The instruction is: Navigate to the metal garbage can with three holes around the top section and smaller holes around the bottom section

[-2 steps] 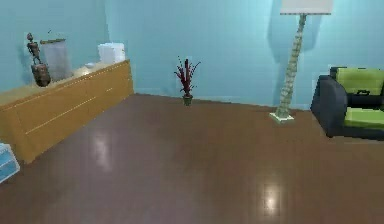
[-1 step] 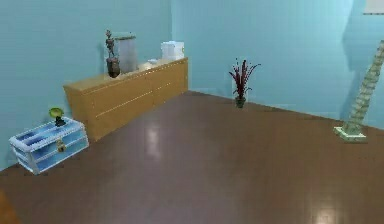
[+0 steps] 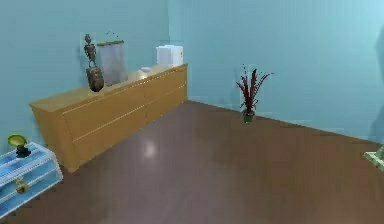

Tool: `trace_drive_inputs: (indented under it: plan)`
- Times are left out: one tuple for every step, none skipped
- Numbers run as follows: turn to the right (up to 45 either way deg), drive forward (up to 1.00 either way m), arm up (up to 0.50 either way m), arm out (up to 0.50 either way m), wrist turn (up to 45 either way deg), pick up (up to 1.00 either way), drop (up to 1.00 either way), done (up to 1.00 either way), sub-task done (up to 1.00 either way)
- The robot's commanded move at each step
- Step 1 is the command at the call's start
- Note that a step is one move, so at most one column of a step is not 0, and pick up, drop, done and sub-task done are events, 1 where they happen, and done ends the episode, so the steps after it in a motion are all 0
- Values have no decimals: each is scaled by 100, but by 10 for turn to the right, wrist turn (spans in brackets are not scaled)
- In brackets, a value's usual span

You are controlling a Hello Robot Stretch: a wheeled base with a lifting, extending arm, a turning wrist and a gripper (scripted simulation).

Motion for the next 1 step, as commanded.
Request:
trace_drive_inputs:
  plan:
    - [60, 0, 0, 0, 0, 0, 0, 0, 0]
